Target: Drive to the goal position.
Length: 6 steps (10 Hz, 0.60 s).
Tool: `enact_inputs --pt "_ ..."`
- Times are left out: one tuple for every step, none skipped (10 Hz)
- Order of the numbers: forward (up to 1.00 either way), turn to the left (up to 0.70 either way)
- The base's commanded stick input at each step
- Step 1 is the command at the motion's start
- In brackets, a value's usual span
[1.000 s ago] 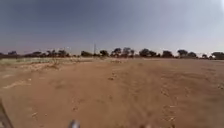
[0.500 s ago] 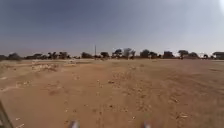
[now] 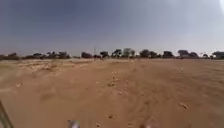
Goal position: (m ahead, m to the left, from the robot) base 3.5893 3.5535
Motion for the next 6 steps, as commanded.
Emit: enact_inputs --pt "0.5 0.0" --pt "0.5 0.0" --pt "0.5 0.0" --pt "0.5 0.0" --pt "0.5 0.0" --pt "0.5 0.0"
